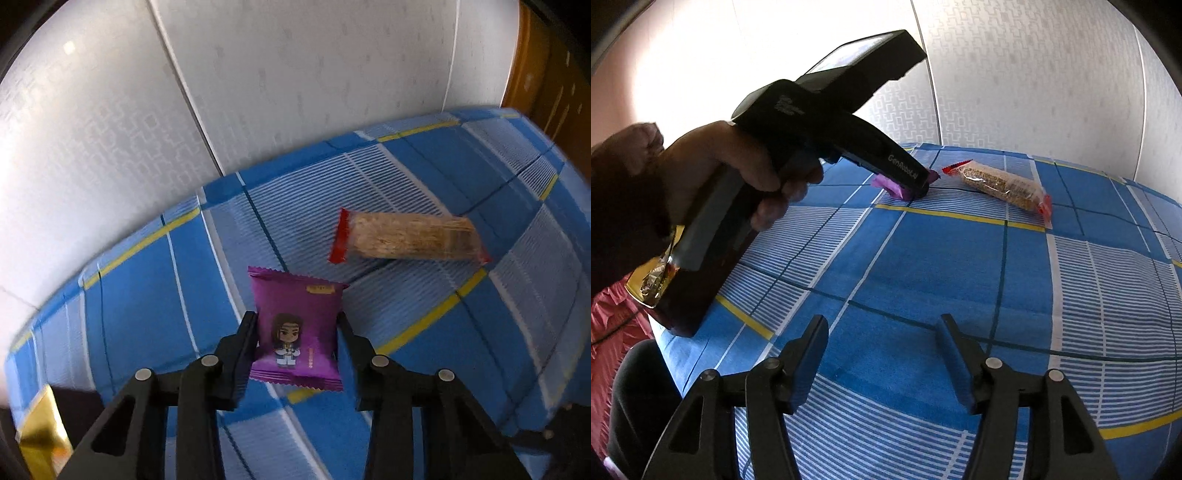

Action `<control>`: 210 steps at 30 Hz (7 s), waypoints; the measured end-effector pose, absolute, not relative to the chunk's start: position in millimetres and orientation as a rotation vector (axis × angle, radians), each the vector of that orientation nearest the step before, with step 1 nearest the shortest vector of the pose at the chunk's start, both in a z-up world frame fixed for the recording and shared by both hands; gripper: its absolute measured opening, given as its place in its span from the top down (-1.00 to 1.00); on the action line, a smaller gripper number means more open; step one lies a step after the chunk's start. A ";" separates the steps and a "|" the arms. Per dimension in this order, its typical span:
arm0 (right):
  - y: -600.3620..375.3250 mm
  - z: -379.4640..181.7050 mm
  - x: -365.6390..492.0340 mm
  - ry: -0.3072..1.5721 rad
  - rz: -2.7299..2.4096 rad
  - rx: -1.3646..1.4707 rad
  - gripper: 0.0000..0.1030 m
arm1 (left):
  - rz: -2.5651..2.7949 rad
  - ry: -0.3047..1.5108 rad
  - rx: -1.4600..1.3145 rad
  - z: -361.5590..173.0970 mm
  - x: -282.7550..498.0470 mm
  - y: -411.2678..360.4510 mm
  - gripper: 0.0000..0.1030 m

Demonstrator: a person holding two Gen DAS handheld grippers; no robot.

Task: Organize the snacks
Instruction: 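Reach the left gripper to the purple snack bag and grasp it, then lift the purple bag with the left gripper while the right grasps the granola bar, then lower the purple bag into the tin and open the left gripper, then carry the granola bar into the tin and open the right gripper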

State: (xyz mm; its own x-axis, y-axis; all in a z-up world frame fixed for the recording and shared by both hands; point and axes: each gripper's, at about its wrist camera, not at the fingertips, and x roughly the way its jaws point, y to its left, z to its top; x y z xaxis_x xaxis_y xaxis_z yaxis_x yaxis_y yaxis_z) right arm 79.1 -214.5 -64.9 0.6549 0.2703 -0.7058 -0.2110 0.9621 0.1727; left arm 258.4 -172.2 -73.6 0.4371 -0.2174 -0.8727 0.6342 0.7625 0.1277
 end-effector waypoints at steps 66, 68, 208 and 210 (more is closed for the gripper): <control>-210.0 -48.3 142.5 1.048 0.209 -0.097 0.30 | -0.517 0.792 0.119 -92.3 44.4 -47.0 0.20; -205.6 -51.8 132.5 1.039 0.215 -0.078 0.31 | -0.512 0.801 0.110 -88.0 43.5 -46.1 0.20; -98.3 5.2 119.0 0.894 0.373 -0.028 0.39 | 0.134 0.645 -0.173 -40.4 21.5 130.7 -0.49; -75.7 13.2 119.9 0.883 0.424 -0.042 0.39 | 0.138 0.644 -0.181 -39.5 19.6 134.1 -0.49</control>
State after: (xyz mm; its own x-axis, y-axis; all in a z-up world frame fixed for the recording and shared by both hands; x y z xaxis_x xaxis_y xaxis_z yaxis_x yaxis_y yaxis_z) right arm 119.9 -75.7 13.2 0.5571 0.3421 -0.7567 -0.3762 0.9163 0.1373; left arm 19.6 134.1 -39.5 0.7915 0.0715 -0.6070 -0.1833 0.9752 -0.1241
